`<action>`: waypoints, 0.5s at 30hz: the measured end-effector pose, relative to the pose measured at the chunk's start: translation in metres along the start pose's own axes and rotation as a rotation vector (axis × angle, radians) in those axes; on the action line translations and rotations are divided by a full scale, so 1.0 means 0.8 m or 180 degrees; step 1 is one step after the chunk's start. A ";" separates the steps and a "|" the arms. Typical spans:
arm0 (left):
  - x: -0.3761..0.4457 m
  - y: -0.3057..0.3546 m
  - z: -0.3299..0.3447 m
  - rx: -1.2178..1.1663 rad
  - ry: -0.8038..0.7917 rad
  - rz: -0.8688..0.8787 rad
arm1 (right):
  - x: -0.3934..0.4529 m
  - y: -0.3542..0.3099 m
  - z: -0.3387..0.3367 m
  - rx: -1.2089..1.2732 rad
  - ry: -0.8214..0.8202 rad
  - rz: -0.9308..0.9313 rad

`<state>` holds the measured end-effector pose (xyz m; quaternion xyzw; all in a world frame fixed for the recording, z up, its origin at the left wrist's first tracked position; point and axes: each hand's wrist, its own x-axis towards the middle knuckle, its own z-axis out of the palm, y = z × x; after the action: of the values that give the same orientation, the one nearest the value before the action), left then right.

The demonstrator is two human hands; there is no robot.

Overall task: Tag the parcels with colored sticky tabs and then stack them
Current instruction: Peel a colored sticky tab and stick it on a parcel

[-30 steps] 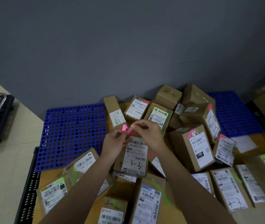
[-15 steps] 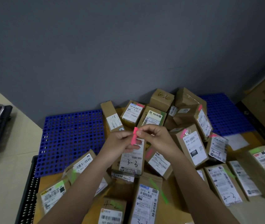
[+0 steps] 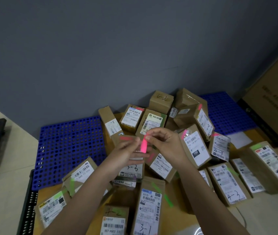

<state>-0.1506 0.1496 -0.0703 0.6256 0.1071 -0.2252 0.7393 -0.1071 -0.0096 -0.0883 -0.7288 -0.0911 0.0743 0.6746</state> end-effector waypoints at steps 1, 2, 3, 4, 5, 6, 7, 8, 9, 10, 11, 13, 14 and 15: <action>0.001 -0.001 0.004 -0.0068 0.0023 -0.0051 | -0.003 0.002 -0.003 0.0038 0.0035 -0.0019; 0.003 -0.002 0.009 -0.0014 0.0088 -0.0032 | -0.007 0.003 -0.006 0.0057 0.0051 -0.0027; 0.006 -0.005 0.015 0.0115 0.0158 0.0022 | -0.011 0.005 -0.010 0.0067 0.0052 -0.0005; 0.010 -0.008 0.020 0.0282 0.0214 0.0087 | -0.017 0.005 -0.015 0.0077 0.0042 0.0058; 0.013 -0.011 0.027 0.0428 0.0227 0.0124 | -0.023 0.007 -0.022 0.0080 0.0035 0.0165; 0.016 -0.015 0.034 0.0591 0.0190 0.0142 | -0.030 0.009 -0.031 0.0097 0.0020 0.0310; 0.018 -0.020 0.041 0.0749 0.0108 0.0135 | -0.039 0.012 -0.041 0.0131 -0.0010 0.0482; 0.021 -0.027 0.048 0.0946 0.0016 0.0126 | -0.049 0.016 -0.051 0.0180 -0.0050 0.0655; 0.025 -0.035 0.055 0.1156 -0.0090 0.0101 | -0.060 0.021 -0.061 0.0197 -0.0054 0.0792; 0.029 -0.044 0.061 0.1428 -0.0215 0.0061 | -0.073 0.028 -0.069 0.0168 0.0016 0.0906; 0.033 -0.055 0.067 0.1674 -0.0368 -0.0008 | -0.086 0.035 -0.075 0.0094 0.0155 0.1004; 0.039 -0.073 0.077 0.2035 -0.0615 -0.0153 | -0.113 0.054 -0.079 -0.0195 0.0552 0.1136; 0.041 -0.081 0.081 0.2196 -0.0676 -0.0193 | -0.126 0.063 -0.079 -0.0471 0.0745 0.1144; 0.043 -0.088 0.085 0.2355 -0.0701 -0.0230 | -0.137 0.075 -0.078 -0.0849 0.0900 0.1117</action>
<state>-0.1617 0.0684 -0.1338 0.8179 -0.0394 -0.3403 0.4624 -0.1975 -0.1001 -0.1445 -0.8190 0.1229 0.0750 0.5554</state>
